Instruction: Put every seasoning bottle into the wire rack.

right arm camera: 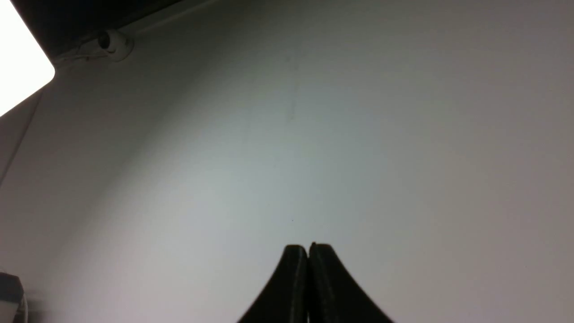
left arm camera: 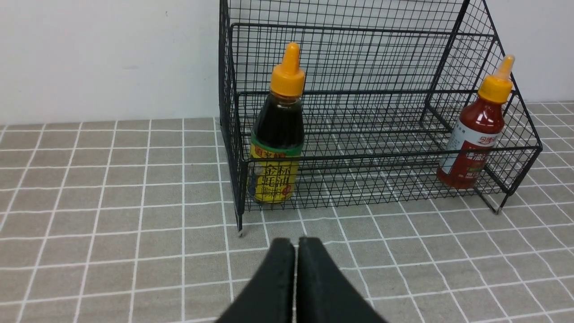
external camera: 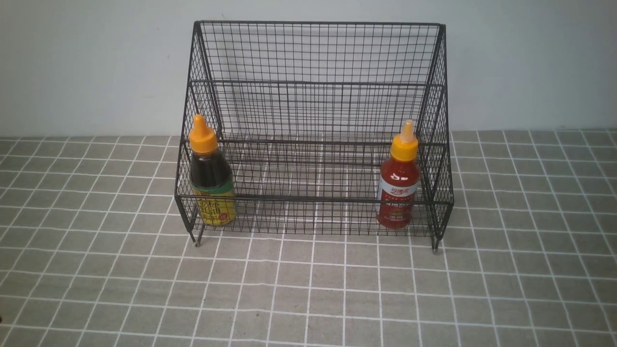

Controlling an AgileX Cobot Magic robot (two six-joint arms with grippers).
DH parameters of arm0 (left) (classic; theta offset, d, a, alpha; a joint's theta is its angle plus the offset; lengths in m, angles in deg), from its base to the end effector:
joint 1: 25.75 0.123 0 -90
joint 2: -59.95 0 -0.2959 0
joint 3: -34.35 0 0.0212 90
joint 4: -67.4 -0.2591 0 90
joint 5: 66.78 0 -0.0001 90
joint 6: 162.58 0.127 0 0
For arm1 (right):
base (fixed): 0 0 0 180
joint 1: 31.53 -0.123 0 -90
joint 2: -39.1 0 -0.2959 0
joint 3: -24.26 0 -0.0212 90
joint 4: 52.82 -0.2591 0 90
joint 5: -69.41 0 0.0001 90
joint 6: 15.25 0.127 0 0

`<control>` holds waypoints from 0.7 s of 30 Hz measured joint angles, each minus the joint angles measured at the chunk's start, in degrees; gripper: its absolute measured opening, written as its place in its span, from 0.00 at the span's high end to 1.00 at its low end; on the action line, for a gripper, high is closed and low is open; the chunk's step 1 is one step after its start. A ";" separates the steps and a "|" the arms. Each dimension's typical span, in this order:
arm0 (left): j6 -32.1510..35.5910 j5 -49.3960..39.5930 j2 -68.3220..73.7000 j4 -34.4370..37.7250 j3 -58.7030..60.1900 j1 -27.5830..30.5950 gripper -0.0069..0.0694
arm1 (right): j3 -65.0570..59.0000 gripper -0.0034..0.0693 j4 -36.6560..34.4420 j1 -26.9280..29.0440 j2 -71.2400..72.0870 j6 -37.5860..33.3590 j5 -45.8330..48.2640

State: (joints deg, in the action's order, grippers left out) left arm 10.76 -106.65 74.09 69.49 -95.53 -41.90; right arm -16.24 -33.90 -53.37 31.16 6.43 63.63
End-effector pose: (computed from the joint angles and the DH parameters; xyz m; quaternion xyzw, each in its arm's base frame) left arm 0.0571 -0.0196 0.2959 0.0614 0.7862 -0.1390 0.5990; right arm -0.0263 -0.0061 0.4444 -0.0754 0.3587 0.2048 0.9076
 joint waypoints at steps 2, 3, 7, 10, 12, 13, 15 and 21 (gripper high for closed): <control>0.67 1.91 -0.19 -0.90 0.98 0.67 0.92 | 0.00 0.97 0.00 0.00 0.00 0.00 -0.06; 1.23 2.95 -0.36 -1.05 1.69 1.37 0.92 | 0.00 0.97 0.00 0.00 0.00 0.00 -0.12; 5.12 8.97 -2.45 -1.14 7.58 6.10 0.92 | 0.00 0.97 0.00 0.00 0.00 0.00 -0.12; 7.73 13.94 -5.04 -1.19 13.96 9.23 0.92 | 0.00 0.97 0.00 0.00 0.00 0.00 -0.17; 9.33 16.79 -6.99 -1.19 19.70 11.60 0.92 | 0.00 0.97 0.00 0.00 0.00 0.00 -0.17; 9.53 17.38 -7.24 -1.19 22.22 12.54 0.92 | 0.00 0.97 0.00 0.00 0.00 0.00 -0.17; 10.05 17.83 -7.32 -1.19 25.69 13.85 0.92 | 0.00 0.97 0.00 0.00 0.00 0.00 -0.30; 10.43 17.80 -7.32 -1.25 28.75 14.66 0.92 | 0.00 0.97 0.00 0.00 0.00 0.00 -0.30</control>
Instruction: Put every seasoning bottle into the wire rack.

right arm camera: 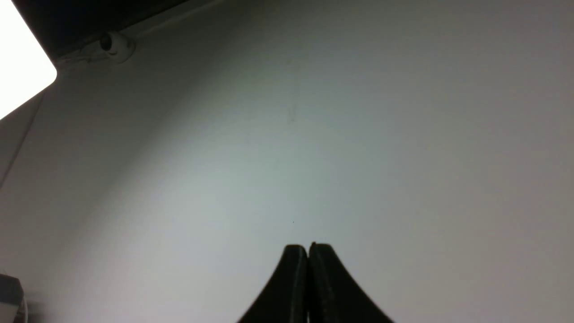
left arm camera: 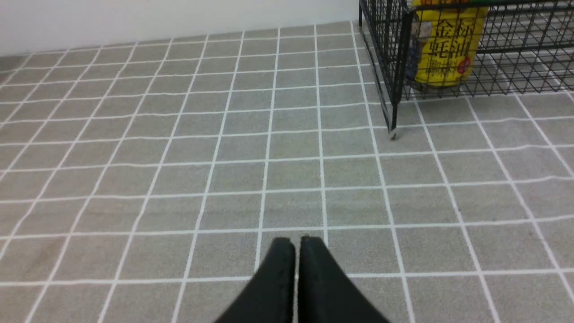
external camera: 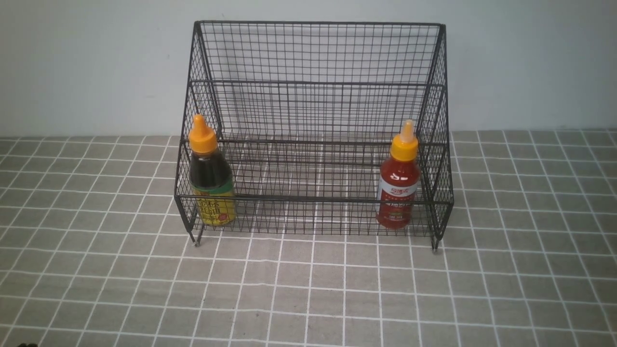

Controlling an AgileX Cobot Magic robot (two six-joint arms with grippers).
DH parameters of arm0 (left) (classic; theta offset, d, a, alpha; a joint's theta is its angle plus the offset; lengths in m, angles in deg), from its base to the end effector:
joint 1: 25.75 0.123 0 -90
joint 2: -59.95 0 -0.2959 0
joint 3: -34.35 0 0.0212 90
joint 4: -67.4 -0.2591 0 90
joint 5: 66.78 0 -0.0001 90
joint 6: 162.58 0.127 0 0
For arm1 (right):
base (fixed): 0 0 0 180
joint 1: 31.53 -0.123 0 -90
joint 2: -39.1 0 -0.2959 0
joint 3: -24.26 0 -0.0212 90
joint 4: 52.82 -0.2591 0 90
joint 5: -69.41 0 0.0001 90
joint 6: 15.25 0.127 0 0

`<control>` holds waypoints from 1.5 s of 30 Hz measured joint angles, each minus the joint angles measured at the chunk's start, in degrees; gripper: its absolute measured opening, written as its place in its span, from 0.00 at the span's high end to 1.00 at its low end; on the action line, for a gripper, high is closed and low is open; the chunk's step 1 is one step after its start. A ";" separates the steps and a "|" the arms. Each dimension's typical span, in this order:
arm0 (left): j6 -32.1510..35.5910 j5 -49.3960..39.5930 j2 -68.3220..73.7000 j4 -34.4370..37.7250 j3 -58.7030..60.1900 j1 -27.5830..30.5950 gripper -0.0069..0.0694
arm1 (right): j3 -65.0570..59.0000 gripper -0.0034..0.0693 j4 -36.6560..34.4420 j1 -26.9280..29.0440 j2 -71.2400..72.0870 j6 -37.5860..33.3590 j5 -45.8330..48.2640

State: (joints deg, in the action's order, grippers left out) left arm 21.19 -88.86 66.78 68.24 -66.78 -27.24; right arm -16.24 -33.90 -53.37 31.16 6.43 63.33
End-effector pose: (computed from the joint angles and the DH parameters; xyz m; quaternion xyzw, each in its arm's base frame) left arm 0.0838 -0.0029 0.1599 0.0332 0.8072 0.0055 0.5893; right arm -0.0268 -0.0061 0.4449 -0.0758 0.3563 0.2053 0.9084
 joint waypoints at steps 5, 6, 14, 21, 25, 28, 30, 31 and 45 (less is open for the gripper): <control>0.00 0.00 0.00 0.00 0.01 0.06 0.92 | 0.00 0.97 0.00 0.00 0.00 0.00 0.00; 0.00 0.00 0.00 0.00 0.01 0.06 0.92 | 0.00 0.97 0.00 0.00 0.00 0.00 0.00; 0.00 0.00 0.00 0.00 0.01 0.06 0.92 | 0.00 0.97 0.00 0.00 0.00 0.00 0.00; 0.00 0.00 0.00 0.00 0.01 0.06 0.92 | 0.00 0.97 0.00 0.00 0.00 0.00 0.00; 0.00 0.00 0.00 0.00 0.01 0.06 0.92 | 0.00 0.97 0.00 0.00 0.00 0.00 0.00; 0.00 0.00 0.00 0.00 0.01 0.11 0.92 | 0.00 0.97 0.00 0.00 0.00 0.00 0.00; 0.00 0.00 0.00 0.00 0.01 0.11 0.92 | -0.05 0.97 0.00 0.00 0.00 0.00 0.00; 0.00 0.00 0.00 0.00 0.01 0.11 0.92 | -0.42 0.97 0.00 0.00 0.00 0.00 0.00; 0.00 0.00 0.00 0.00 0.01 0.11 0.92 | -15.24 0.97 -23.63 0.00 0.00 -29.25 8.35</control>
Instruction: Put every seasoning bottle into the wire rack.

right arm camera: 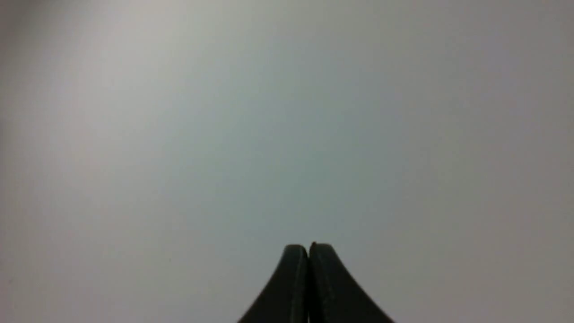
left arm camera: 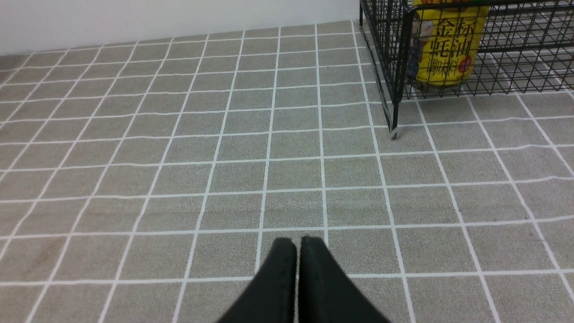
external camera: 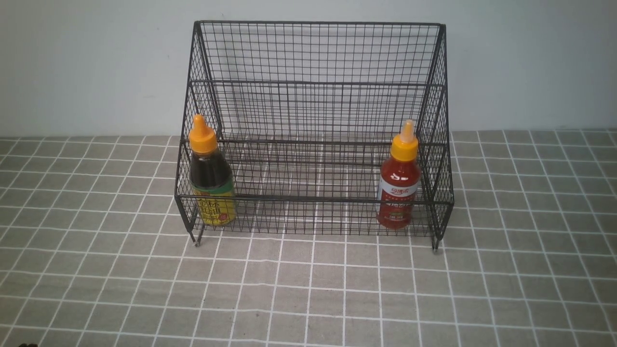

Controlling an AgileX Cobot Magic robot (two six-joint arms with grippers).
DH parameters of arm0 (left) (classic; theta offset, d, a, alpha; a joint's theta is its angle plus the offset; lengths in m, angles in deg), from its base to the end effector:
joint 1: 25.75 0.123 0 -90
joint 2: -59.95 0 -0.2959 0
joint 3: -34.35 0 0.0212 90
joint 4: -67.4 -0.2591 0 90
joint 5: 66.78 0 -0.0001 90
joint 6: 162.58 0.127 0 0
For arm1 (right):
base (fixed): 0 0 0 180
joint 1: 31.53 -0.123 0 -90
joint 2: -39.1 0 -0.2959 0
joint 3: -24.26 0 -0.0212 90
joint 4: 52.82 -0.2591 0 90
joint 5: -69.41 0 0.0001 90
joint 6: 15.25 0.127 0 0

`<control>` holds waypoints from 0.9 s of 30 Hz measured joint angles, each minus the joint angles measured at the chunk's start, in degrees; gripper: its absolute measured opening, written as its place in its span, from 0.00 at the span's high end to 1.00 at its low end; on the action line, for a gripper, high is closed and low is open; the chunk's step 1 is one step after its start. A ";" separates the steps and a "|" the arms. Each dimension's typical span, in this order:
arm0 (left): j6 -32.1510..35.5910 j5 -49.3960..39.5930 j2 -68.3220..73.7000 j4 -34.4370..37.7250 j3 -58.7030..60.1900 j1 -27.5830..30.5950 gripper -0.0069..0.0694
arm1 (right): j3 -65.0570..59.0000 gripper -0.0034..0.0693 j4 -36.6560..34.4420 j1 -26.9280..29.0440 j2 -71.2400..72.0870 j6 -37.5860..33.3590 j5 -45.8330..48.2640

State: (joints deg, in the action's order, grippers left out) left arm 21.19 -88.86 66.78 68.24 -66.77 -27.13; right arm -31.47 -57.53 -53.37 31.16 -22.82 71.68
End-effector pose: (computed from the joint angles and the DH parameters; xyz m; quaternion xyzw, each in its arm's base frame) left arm 0.0838 -0.0027 0.1598 0.0324 0.8073 0.0061 0.5893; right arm 0.0423 0.0174 0.3495 -0.1177 0.5313 0.1392 0.8274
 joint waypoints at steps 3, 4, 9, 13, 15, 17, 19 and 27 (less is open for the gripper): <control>0.00 0.00 0.00 0.00 0.00 0.00 0.92 | -3.80 0.97 0.12 0.15 0.08 -1.11 0.75; 0.00 0.00 0.00 0.00 0.00 0.00 0.92 | -5.15 0.97 0.24 0.54 0.30 -1.26 1.22; 0.00 0.00 0.00 0.00 0.00 0.00 0.92 | -14.26 0.97 0.32 11.06 1.14 -1.55 5.86; 0.00 0.00 0.00 0.00 0.00 0.00 0.92 | -22.58 0.97 0.32 20.30 1.14 -0.75 11.08; 0.00 0.00 0.00 0.00 0.00 0.00 0.92 | -23.25 0.97 0.09 22.46 1.14 -0.70 14.31; 0.00 0.00 0.00 0.00 0.00 0.00 0.92 | -23.18 0.97 -0.12 23.85 1.14 -0.62 18.30; 0.00 0.00 0.00 0.00 0.00 0.00 0.92 | -23.11 0.97 -0.12 23.99 1.14 -0.62 18.75; 0.00 0.00 0.00 0.00 0.00 0.00 0.92 | -23.06 0.97 -0.15 24.04 1.14 -0.62 19.08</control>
